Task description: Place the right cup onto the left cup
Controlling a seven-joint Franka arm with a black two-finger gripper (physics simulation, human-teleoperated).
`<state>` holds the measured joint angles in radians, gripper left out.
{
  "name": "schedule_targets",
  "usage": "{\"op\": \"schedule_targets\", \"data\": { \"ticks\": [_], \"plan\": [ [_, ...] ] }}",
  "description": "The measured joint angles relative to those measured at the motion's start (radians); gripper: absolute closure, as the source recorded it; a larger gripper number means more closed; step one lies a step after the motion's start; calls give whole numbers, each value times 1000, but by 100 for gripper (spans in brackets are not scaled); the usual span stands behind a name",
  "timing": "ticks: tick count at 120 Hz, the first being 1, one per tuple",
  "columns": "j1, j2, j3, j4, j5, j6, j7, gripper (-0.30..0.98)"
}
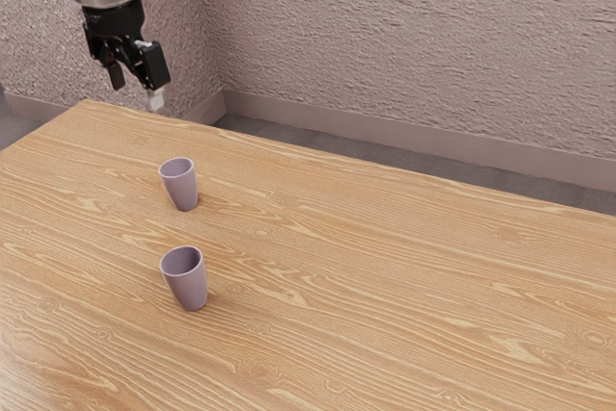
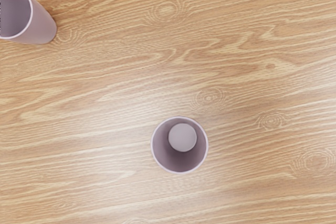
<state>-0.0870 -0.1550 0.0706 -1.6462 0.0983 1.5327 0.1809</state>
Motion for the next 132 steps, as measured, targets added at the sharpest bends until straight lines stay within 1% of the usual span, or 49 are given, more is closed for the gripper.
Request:
{"op": "schedule_targets", "data": {
  "ticks": [16,47,63,86,102,132],
  "plan": [
    [8,-16,0,-54,-1,7,-16,0],
    [40,-33,0,-269,-7,41,-40,0],
    [49,-27,0,-361,-13,55,-48,0],
    [74,15,0,-480,-22,126,-58,0],
    [84,58,-1,-527,-32,194,-62,0],
    [107,137,0,-529,-45,329,-54,0]
  ]
}}
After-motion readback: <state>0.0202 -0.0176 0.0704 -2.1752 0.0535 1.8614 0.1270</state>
